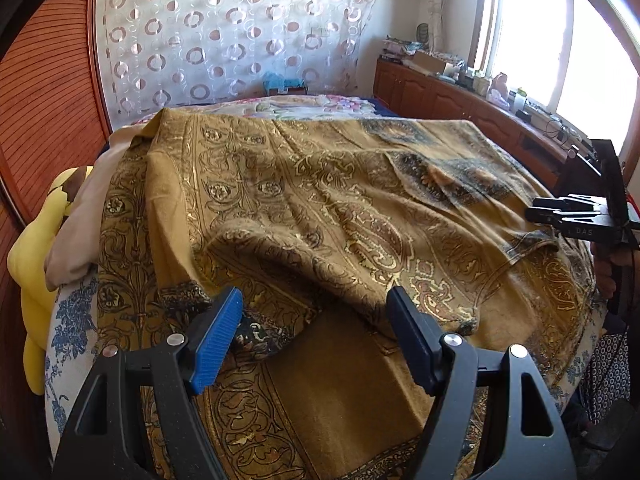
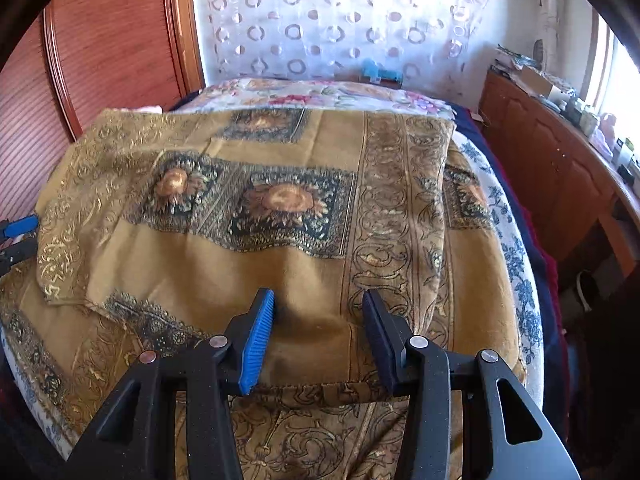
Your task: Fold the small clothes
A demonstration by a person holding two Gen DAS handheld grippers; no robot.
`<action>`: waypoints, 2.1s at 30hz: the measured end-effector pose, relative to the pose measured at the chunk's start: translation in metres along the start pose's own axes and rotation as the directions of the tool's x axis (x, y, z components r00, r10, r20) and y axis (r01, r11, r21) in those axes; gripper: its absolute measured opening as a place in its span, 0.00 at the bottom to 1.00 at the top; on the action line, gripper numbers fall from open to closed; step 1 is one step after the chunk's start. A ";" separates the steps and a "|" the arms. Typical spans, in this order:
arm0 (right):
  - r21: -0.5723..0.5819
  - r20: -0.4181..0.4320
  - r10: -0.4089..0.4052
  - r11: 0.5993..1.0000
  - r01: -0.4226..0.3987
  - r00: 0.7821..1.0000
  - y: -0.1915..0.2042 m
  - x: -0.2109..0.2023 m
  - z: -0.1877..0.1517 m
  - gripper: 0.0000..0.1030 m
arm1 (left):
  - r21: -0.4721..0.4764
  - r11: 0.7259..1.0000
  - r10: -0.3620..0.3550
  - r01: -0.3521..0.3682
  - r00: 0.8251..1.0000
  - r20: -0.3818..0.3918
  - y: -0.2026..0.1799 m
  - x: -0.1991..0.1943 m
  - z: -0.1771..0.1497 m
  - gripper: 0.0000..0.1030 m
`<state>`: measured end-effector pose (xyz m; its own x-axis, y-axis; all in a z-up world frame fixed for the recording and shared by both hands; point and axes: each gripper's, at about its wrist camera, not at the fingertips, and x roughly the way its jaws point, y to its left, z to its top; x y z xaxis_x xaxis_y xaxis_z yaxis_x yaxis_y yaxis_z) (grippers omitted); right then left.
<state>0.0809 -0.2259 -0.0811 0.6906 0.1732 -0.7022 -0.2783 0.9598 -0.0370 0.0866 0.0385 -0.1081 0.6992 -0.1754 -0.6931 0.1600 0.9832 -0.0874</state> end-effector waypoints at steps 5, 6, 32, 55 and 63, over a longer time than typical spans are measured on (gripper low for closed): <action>-0.017 0.000 -0.029 0.999 0.029 1.000 0.002 0.002 0.001 0.60 | -0.006 1.000 0.012 -0.013 0.999 -0.041 0.001 0.009 -0.003 0.73; -0.014 -0.001 -0.031 0.999 0.031 1.000 0.002 0.000 0.001 0.62 | -0.008 1.000 0.013 -0.014 0.999 -0.050 0.001 0.011 -0.003 0.73; 0.089 0.055 0.030 0.995 -0.034 0.998 -0.051 -0.040 -0.024 0.59 | 0.023 0.999 0.028 -0.027 0.997 -0.070 -0.005 0.014 -0.004 0.78; 0.070 0.042 0.023 0.997 -0.026 0.999 -0.044 -0.006 -0.016 0.42 | -0.165 0.986 0.001 0.012 0.997 0.083 0.034 -0.038 -0.007 0.78; 0.067 0.043 0.021 0.997 -0.024 0.999 -0.046 -0.006 -0.016 0.42 | -0.204 0.979 0.023 -0.009 0.997 0.069 0.057 -0.029 -0.004 0.46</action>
<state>0.0794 -0.2742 -0.0867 0.7127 0.2024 -0.6716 -0.2491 0.9681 0.0275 0.0728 0.0997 -0.0960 0.7489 -0.1553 -0.6442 0.0083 0.9743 -0.2252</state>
